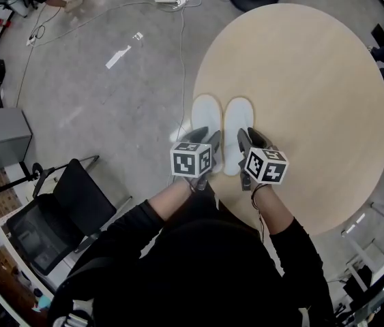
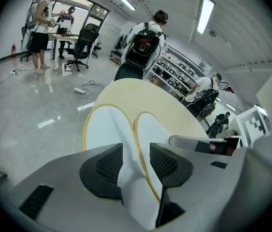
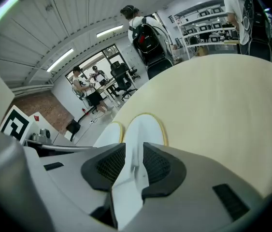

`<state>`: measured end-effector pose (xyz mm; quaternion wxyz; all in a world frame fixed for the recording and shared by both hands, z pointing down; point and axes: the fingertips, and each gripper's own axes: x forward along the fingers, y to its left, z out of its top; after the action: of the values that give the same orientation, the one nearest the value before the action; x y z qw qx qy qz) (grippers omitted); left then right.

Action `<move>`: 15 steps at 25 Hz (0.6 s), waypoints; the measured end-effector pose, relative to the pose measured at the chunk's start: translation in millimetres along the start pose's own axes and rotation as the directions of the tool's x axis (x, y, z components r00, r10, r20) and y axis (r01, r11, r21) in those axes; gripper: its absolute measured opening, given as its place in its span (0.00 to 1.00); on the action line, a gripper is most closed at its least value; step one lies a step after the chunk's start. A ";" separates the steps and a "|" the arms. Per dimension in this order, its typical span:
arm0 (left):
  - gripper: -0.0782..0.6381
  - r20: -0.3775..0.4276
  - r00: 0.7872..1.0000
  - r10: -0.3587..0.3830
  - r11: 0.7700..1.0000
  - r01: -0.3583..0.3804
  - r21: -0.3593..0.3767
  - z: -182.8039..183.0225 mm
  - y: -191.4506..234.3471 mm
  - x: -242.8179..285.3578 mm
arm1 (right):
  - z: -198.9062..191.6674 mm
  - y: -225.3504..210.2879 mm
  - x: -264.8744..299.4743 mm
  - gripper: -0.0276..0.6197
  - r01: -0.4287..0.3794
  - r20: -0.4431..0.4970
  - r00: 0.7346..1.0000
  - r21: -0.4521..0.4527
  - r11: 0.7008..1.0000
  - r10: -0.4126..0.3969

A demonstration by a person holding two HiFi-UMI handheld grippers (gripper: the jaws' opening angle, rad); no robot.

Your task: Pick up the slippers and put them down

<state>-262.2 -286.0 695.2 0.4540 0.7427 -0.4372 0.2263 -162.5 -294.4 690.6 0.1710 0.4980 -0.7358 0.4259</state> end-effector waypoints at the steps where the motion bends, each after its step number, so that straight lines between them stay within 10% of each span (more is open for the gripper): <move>1: 0.37 -0.001 1.000 0.010 1.000 -0.010 0.007 -0.1 2.2 1.8 | 0.4 0.7 2.6 0.23 -0.001 -0.004 1.000 -0.006 1.000 0.001; 15: 0.25 -0.062 0.992 0.112 0.986 -0.103 0.135 -11.3 17.4 17.2 | -13.0 -8.8 16.9 0.11 0.024 -0.079 0.997 0.016 1.000 -0.023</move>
<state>-267.5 -287.4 721.6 0.4061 0.7381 -0.4448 0.3042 -164.6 -295.2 713.5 0.2009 0.4906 -0.7190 0.4493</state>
